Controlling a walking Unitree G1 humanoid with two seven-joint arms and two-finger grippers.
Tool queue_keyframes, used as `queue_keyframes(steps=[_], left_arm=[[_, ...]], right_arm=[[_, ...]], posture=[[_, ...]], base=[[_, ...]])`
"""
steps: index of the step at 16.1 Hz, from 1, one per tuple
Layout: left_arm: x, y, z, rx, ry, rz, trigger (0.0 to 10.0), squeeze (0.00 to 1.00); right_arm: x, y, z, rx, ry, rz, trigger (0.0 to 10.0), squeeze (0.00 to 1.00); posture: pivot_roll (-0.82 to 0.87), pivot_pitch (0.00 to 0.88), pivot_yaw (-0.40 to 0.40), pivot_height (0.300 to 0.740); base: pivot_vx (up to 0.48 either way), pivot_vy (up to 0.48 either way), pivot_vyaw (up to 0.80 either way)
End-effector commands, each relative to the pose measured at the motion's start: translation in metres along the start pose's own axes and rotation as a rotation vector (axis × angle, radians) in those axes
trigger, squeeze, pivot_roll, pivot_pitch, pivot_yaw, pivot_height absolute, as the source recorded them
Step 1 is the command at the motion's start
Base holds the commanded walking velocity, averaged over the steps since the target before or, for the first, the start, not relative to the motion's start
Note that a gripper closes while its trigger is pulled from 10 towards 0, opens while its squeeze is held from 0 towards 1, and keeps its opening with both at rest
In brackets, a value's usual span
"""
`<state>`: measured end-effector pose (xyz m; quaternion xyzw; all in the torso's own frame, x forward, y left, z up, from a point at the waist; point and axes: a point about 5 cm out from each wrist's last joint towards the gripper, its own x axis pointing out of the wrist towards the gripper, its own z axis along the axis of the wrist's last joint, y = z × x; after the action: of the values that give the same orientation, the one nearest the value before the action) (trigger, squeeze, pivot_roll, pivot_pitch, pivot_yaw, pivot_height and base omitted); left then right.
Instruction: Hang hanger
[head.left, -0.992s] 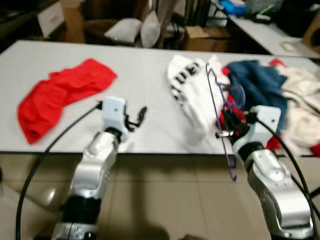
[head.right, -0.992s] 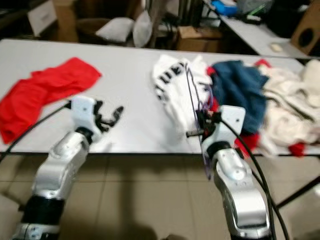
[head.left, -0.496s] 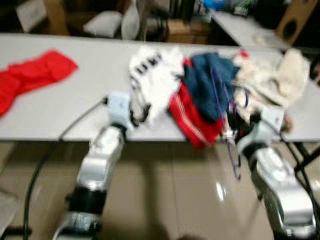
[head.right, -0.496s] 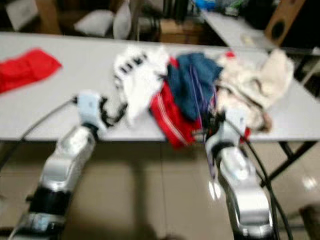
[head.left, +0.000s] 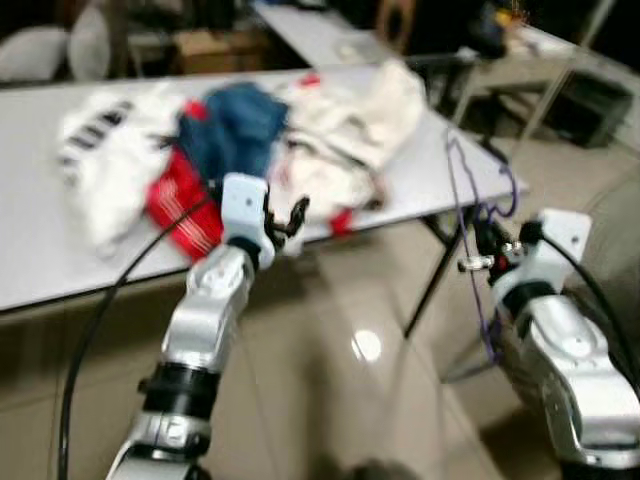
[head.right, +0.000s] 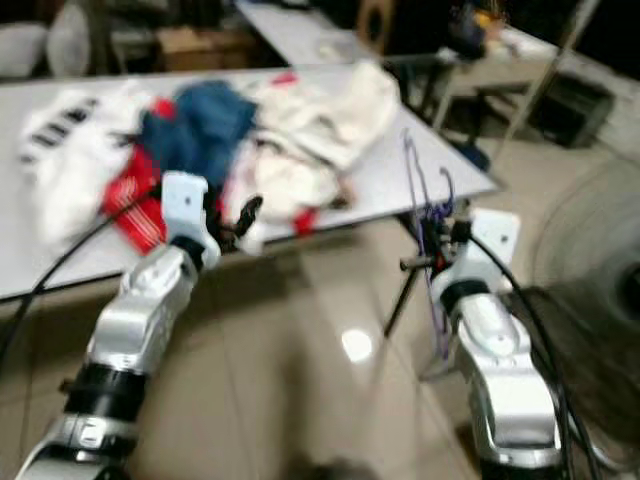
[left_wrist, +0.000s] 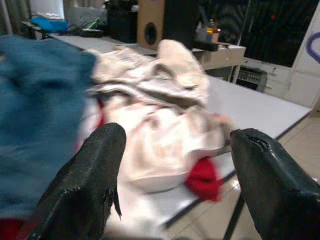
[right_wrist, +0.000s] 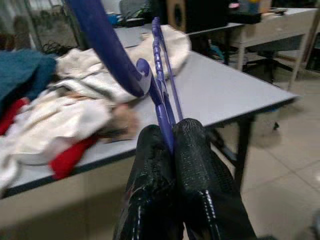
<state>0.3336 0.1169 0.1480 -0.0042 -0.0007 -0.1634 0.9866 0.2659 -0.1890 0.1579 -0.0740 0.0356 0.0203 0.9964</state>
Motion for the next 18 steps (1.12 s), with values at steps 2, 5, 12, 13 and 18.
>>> queue_keyframes(steps=[2,5,12,13,18], left_arm=[[-0.004,-0.004,-0.002,-0.009,-0.003,-0.022,10.0,0.3],[-0.008,0.003,-0.008,0.017,0.005,-0.035,10.0,0.25],[-0.008,0.006,-0.01,0.015,0.007,-0.029,10.0,0.25],[-0.009,0.007,-0.011,0.015,0.014,-0.026,10.0,0.25],[-0.009,0.009,-0.012,0.018,0.018,-0.018,10.0,0.26]], right_arm=[[-0.003,-0.006,-0.002,0.025,0.005,-0.023,10.0,0.0],[-0.005,0.005,-0.012,0.057,0.04,-0.022,10.0,0.0],[-0.006,0.012,-0.015,0.012,0.021,0.053,10.0,0.0],[-0.006,0.013,-0.015,0.014,0.022,0.054,10.0,0.0],[-0.005,0.013,-0.016,0.001,0.02,0.073,10.0,0.0]], posture=[[-0.17,0.0,-0.025,0.74],[-0.17,0.0,-0.022,0.74],[-0.17,0.0,-0.031,0.74],[-0.17,0.0,-0.034,0.74],[-0.17,0.0,-0.042,0.74]], base=[[0.0,0.0,-0.39],[0.0,0.0,0.0],[0.246,0.0,0.0],[0.292,0.0,0.0],[0.3,0.0,0.0]])
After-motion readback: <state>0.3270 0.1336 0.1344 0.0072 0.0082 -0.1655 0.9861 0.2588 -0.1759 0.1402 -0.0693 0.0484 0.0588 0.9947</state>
